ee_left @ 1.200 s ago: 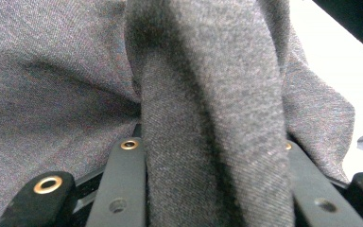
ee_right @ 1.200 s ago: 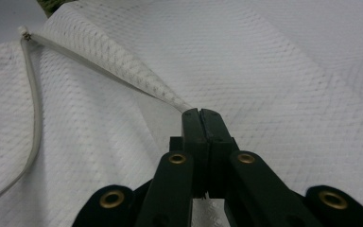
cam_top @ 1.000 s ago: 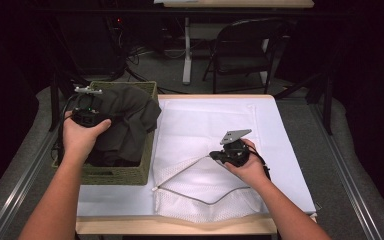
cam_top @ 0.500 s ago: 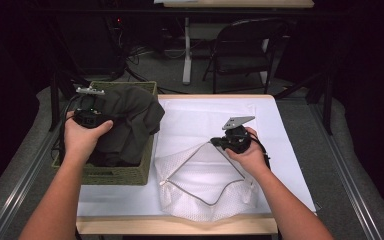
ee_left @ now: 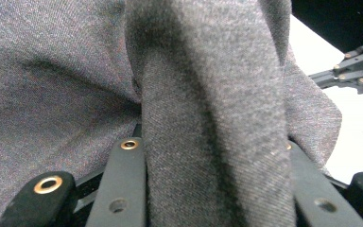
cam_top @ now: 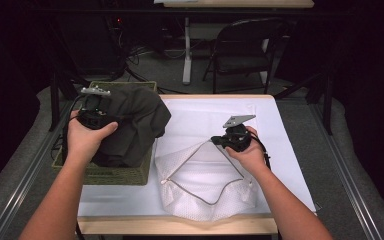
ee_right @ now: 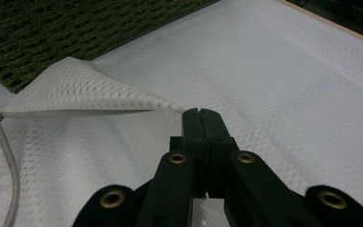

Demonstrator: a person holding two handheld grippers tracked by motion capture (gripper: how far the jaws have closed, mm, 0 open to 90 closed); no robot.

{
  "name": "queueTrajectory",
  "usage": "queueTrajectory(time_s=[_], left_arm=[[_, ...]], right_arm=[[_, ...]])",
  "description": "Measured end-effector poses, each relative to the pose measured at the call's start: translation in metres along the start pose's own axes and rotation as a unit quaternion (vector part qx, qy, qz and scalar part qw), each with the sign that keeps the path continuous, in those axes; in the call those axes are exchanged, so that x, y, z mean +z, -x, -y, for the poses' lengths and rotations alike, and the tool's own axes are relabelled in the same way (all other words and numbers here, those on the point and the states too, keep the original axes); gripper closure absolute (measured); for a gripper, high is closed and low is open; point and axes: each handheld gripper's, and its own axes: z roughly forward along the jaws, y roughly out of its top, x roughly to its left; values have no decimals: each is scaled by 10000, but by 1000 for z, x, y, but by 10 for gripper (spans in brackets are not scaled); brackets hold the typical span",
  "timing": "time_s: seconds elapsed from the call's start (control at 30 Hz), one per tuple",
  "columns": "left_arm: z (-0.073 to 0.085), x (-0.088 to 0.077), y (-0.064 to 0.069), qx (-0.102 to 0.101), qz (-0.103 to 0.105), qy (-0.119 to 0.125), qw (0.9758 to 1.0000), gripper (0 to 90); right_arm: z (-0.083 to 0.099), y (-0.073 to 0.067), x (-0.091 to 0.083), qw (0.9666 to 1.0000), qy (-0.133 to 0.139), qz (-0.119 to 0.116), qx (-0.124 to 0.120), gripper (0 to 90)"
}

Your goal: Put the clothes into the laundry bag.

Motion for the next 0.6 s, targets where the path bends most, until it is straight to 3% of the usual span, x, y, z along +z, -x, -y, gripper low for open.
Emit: queueTrajectory(time_s=[0.47, 0.6], left_arm=[[-2, 10, 23, 224, 386, -173, 9989, 660], [-2, 11, 29, 307, 414, -216, 9984, 660]], right_arm=[[0, 2, -1, 10000, 24, -10, 33, 900], [0, 3, 0, 10000, 20, -15, 34, 900]])
